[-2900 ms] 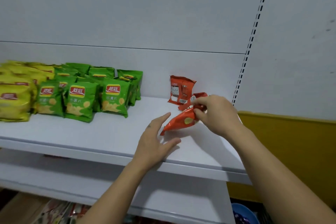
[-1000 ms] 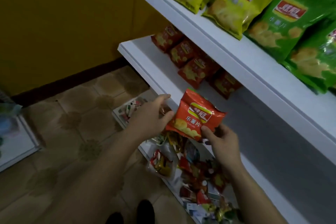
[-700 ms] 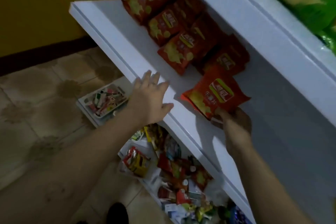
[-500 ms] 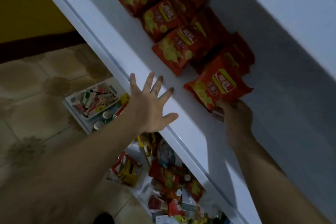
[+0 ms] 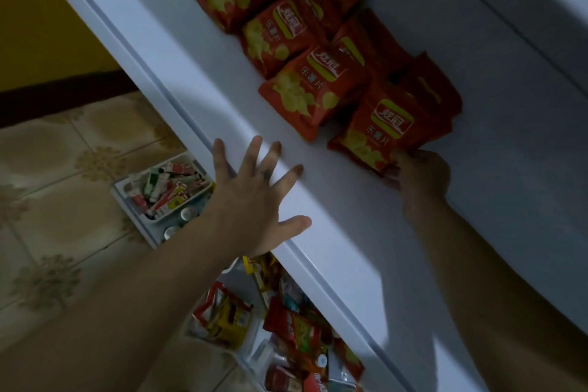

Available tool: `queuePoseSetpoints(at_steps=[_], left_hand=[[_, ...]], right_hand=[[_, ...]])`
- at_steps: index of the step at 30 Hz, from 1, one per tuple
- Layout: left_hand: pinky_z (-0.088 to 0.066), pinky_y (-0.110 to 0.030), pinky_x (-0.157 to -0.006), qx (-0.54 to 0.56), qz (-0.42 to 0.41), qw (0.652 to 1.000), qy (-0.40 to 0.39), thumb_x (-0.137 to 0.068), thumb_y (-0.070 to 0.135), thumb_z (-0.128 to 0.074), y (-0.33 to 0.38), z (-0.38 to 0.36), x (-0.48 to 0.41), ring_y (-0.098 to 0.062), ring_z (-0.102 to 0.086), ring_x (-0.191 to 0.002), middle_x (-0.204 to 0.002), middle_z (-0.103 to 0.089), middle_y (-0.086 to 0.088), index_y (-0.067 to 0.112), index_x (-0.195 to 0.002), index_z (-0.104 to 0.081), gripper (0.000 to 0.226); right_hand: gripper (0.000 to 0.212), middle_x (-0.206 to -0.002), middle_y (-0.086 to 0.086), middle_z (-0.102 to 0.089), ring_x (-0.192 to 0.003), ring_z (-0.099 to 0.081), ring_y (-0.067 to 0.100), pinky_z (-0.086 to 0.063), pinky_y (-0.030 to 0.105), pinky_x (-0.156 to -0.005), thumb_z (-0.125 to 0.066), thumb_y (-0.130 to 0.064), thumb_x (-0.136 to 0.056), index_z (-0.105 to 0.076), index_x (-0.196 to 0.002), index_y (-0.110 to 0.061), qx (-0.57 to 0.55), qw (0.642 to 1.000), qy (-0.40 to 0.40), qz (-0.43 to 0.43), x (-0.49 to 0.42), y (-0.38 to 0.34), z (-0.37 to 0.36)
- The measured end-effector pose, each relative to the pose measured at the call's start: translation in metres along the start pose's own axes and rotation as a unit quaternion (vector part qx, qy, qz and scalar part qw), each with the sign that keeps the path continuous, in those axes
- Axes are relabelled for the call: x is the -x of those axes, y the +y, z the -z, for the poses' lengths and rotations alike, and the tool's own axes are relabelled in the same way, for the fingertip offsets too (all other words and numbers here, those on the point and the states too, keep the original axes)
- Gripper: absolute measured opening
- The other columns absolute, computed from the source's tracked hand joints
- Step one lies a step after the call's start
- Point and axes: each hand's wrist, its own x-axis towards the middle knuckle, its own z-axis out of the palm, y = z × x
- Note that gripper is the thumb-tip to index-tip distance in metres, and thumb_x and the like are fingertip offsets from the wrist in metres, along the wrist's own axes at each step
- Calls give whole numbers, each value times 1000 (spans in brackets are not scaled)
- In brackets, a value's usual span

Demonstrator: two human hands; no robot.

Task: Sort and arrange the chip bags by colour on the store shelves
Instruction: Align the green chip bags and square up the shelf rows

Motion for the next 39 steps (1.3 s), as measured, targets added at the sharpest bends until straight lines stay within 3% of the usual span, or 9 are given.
queuePoseSetpoints(at_steps=[6,11,13,18,22,25,30,34,39], left_hand=[[4,-75,-104,3,-3,1000,7,-71,81,8,-1,1,0,-34,7,-148,-161,-3,-8,36,-151,-10,94],[-8,-78,-101,15,-23,999,38,-81,80,-8,-1,-4,0,-41,-24,-143,-152,-35,-16,27,-143,-43,88],[-3,-77,-102,15,-18,999,25,-79,81,-4,-1,-3,-1,-40,-16,-145,-156,-27,-14,30,-147,-34,90],[4,-75,-103,-2,0,1000,9,-71,81,9,0,0,0,-36,3,-148,-161,-7,-11,34,-152,-13,96],[3,-74,-106,-17,2,999,-46,-68,79,19,1,6,-1,-34,10,-147,-162,4,-8,35,-152,1,96],[0,-72,-107,-21,11,998,-63,-77,77,11,6,13,4,-34,8,-148,-162,5,-8,32,-152,0,89],[-1,-68,-111,56,9,991,-122,-92,69,-21,20,40,39,-33,4,-148,-161,-2,-11,21,-153,-12,78],[-6,-63,-115,73,-16,992,-103,-83,73,-6,27,85,86,-30,-4,-149,-161,-13,-9,23,-153,-15,87],[3,-56,-118,69,-82,989,-103,-91,69,-26,46,167,120,-23,8,-149,-162,-4,-1,27,-153,-10,76]], right_hand=[[14,-83,17,-71,-75,-71,30,-60,45,-72,-69,-16,-79,-64,-66,-14,8,1000,8,-9,3,1,0],[11,-76,11,-72,-74,-71,29,-59,54,-71,-65,-23,-65,-66,-60,-14,20,1000,12,-9,4,2,-1],[17,-72,9,-71,-73,-71,28,-59,52,-70,-64,-27,-66,-64,-56,-13,37,999,20,-12,5,4,0],[65,-96,9,-69,-88,-67,26,-50,31,-61,-64,-52,-63,-64,-104,-2,100,994,32,4,9,9,3],[62,-124,5,-55,-111,-54,18,-46,32,-92,-73,-36,-80,-48,-131,-9,162,982,42,88,48,8,22],[79,-151,5,-34,-138,-34,21,-30,34,-112,-69,-42,-84,-29,-149,-19,227,966,-32,123,98,5,42],[96,-162,-3,0,-149,4,15,7,43,-120,-45,-76,-78,-7,-154,-30,421,879,-135,179,167,-12,81],[95,-162,-1,0,-149,2,20,6,45,-118,-23,-83,-73,-8,-153,-34,464,852,-145,193,217,-25,111],[89,-162,0,-6,-148,-8,23,2,49,-118,-19,-79,-76,-22,-151,-32,473,849,-134,194,276,-45,153]])
